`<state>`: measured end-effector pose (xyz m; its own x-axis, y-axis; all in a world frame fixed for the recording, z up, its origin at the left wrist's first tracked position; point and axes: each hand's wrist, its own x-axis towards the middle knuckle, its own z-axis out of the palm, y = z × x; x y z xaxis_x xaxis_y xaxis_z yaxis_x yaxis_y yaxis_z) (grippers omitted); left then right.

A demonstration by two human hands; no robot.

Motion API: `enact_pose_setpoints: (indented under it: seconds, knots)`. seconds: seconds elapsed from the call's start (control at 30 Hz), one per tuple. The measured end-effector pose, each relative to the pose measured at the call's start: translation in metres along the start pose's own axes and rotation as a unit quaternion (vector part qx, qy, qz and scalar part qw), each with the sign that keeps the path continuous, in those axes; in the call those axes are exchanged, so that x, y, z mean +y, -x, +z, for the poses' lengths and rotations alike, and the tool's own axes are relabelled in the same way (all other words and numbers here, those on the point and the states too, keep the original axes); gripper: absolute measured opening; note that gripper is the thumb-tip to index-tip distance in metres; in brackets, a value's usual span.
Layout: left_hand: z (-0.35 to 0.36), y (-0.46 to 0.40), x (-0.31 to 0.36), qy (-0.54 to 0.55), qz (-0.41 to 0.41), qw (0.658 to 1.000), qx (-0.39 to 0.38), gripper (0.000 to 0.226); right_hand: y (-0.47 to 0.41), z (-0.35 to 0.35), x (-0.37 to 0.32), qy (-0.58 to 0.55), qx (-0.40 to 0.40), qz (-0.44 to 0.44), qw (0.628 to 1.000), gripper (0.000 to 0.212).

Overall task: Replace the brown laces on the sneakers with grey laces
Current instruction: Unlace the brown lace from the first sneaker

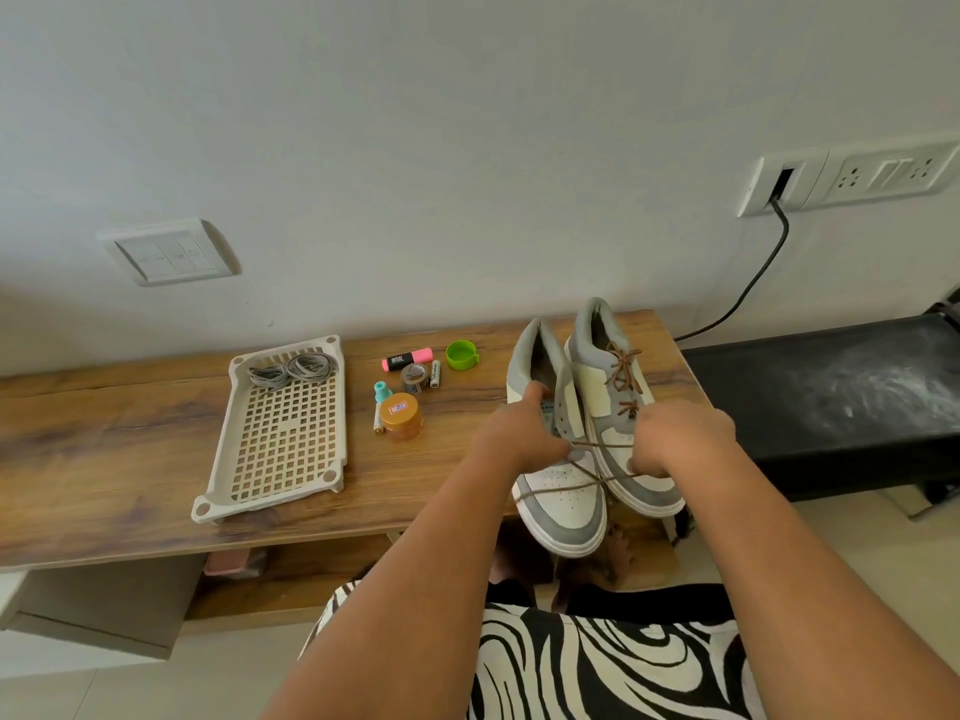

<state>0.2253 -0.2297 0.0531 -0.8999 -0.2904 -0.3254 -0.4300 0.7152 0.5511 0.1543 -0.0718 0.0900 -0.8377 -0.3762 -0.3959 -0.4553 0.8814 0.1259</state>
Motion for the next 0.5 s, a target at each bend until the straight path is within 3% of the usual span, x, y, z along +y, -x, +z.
enact_pose_setpoints:
  seconds: [0.17,0.33,0.5]
  knots:
    - [0.005,0.001,0.003,0.026,-0.019,0.999,0.000,0.085,-0.013,0.009,0.000,-0.144,0.152,0.016,0.978,0.023]
    - [0.009,0.001,0.004,0.045,-0.029,0.998,0.012,0.077,-0.018,0.018,-0.008,-0.180,0.118,-0.041,0.976,0.026]
    - [-0.007,0.006,0.001,-0.011,0.032,0.999,-0.041,0.054,-0.013,0.026,-0.025,-0.354,0.102,-0.161,0.916,0.005]
